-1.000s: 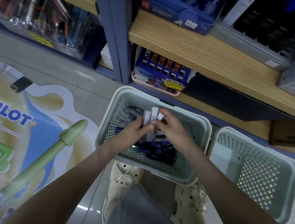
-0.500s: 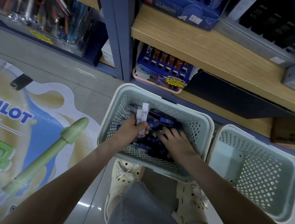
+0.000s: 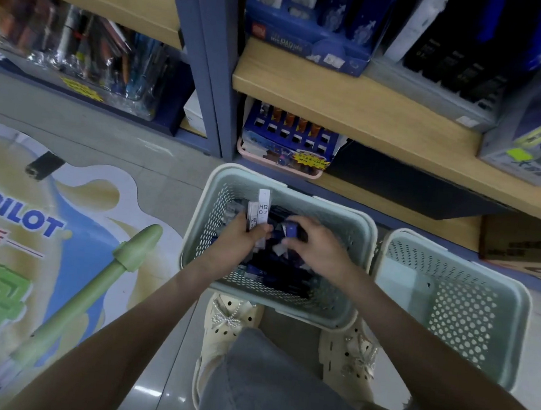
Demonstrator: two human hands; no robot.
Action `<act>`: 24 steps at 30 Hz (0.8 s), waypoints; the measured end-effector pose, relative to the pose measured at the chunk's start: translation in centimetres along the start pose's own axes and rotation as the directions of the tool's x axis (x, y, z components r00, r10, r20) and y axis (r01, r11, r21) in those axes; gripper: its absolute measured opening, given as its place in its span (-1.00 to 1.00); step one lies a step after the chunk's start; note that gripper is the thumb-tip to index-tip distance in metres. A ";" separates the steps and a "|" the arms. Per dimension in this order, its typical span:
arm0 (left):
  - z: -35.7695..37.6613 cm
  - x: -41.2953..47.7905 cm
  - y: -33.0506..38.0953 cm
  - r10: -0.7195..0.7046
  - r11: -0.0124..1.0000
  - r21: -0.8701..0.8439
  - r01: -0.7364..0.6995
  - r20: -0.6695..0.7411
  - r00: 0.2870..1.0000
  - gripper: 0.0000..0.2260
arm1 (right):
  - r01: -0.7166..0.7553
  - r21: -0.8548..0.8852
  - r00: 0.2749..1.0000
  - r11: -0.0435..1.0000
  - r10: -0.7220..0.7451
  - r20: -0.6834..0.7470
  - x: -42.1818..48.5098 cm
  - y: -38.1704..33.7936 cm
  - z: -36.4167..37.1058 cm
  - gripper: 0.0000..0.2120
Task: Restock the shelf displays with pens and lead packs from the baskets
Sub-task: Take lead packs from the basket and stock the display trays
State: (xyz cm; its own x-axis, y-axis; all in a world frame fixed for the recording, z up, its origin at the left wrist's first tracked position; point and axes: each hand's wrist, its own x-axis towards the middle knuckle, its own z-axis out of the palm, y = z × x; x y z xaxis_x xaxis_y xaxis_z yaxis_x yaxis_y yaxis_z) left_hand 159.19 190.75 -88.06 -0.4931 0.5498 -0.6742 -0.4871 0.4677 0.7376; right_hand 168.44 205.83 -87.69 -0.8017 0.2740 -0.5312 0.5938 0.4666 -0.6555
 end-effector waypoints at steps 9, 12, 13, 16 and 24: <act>1.2 -7.6 10.0 0.221 0.975 -0.028 -0.220 0.065 0.973 -0.69 | 0.071 0.541 0.996 0.838 -0.034 -0.078 -5.5 -10.5 -8.5 -0.80; 2.4 -11.2 13.9 0.308 0.951 -0.021 -0.307 0.115 0.944 -0.71 | 0.133 0.571 0.988 0.810 -0.059 -0.145 -8.4 -12.7 -10.9 -0.82; 3.0 -12.4 15.1 0.340 0.939 0.008 -0.344 0.126 0.932 -0.70 | 0.159 0.567 0.982 0.808 -0.069 -0.178 -9.5 -13.4 -11.6 -0.83; 4.4 -15.0 17.8 0.413 0.898 0.095 -0.430 0.155 0.897 -0.65 | 0.261 0.565 0.952 0.783 -0.113 -0.284 -12.7 -15.4 -13.7 -0.84; 9.1 -21.3 25.7 0.527 0.820 0.101 -0.563 0.249 0.813 -0.79 | 0.441 0.560 0.825 0.702 -0.071 -0.561 -20.8 -18.5 -20.3 -0.71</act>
State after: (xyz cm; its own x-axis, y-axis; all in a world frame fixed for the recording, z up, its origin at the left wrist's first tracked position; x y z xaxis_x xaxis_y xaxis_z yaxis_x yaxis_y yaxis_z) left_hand 163.70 197.38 -54.40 -0.4775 0.8657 -0.1499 -0.0489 0.1441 0.9884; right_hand 172.76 208.55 -53.65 -0.7414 0.6649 -0.0907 0.1015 -0.0224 -0.9946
